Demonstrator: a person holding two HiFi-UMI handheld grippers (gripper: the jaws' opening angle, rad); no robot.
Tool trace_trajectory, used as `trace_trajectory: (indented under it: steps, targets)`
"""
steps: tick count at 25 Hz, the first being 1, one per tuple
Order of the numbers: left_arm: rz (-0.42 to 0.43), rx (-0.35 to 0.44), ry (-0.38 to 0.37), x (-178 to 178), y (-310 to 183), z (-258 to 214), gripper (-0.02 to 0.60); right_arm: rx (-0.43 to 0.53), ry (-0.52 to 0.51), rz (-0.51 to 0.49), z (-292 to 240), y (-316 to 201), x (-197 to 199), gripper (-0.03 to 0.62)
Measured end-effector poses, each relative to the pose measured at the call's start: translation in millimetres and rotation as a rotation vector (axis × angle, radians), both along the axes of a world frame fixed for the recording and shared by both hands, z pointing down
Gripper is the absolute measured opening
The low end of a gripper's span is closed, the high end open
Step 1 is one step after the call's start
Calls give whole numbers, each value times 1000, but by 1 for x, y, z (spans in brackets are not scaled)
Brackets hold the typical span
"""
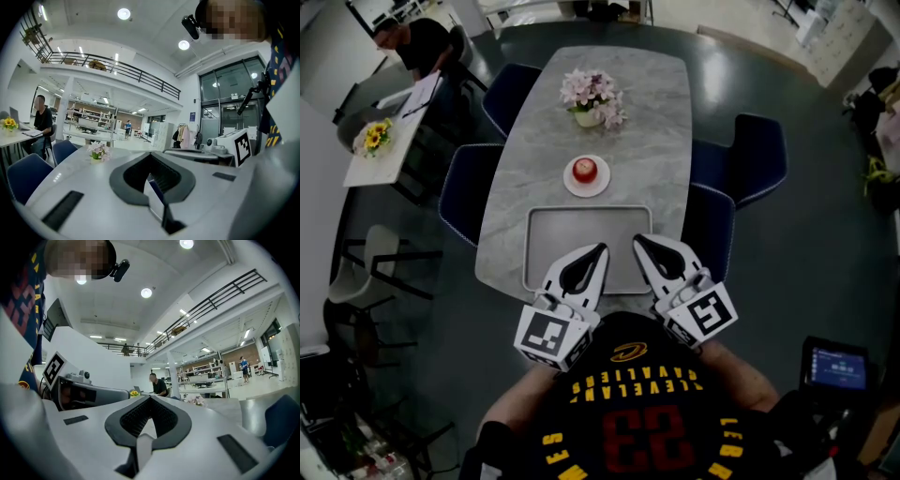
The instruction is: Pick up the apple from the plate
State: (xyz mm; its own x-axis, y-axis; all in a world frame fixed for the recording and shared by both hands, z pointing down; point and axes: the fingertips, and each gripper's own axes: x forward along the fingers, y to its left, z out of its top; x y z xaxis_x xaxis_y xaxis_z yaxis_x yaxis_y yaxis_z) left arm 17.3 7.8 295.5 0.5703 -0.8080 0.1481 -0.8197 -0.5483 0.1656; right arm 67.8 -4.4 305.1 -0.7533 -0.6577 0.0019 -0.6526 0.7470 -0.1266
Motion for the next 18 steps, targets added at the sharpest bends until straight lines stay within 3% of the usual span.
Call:
trace_trajectory:
  steps: [7,18]
  targets:
    - [27,4,10,2,4,8,0,29,8,-17,1,3,-6,6]
    - [-2,-6,35,-2,1,1,0,8,24,-24,9,1,-10,6]
